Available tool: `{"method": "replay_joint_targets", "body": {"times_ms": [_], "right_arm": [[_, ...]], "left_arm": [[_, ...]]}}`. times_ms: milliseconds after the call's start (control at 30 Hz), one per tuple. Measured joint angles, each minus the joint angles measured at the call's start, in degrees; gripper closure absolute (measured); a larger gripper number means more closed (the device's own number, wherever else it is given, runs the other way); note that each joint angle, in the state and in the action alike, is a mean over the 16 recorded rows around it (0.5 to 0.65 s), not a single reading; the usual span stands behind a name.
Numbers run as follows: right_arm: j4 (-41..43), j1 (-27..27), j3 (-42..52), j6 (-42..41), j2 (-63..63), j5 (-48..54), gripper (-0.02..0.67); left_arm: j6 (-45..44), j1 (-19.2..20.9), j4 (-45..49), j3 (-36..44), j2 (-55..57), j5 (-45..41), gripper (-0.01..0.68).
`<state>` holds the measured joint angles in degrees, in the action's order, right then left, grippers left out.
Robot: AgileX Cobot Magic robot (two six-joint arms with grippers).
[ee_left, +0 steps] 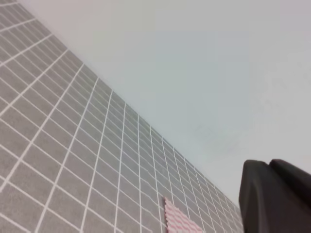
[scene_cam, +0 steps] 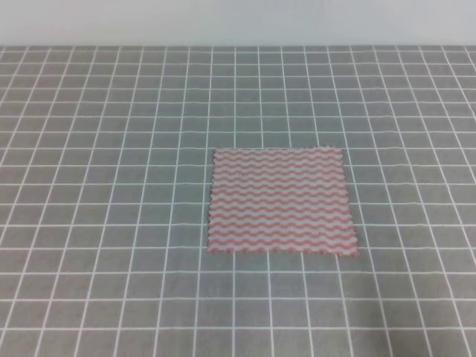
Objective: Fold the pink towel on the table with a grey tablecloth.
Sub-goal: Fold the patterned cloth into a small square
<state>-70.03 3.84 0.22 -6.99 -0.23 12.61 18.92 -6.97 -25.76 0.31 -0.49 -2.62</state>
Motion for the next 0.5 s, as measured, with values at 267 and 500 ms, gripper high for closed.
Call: {"method": "replay_joint_targets", "body": {"times_ms": [267,500], "right_arm": [[0.39,0.0,-0.85,-8.74,3.28,3.21,0.666],[0.64,0.01,-5.54,-18.77,13.6,4.13,0.666]], "left_arm": [[-0.63,0.0,0.78,-0.54,1.17,-0.18,0.675],[-6.13,0.0,2.25,-4.78,7.73,-0.34,0.675]]}}
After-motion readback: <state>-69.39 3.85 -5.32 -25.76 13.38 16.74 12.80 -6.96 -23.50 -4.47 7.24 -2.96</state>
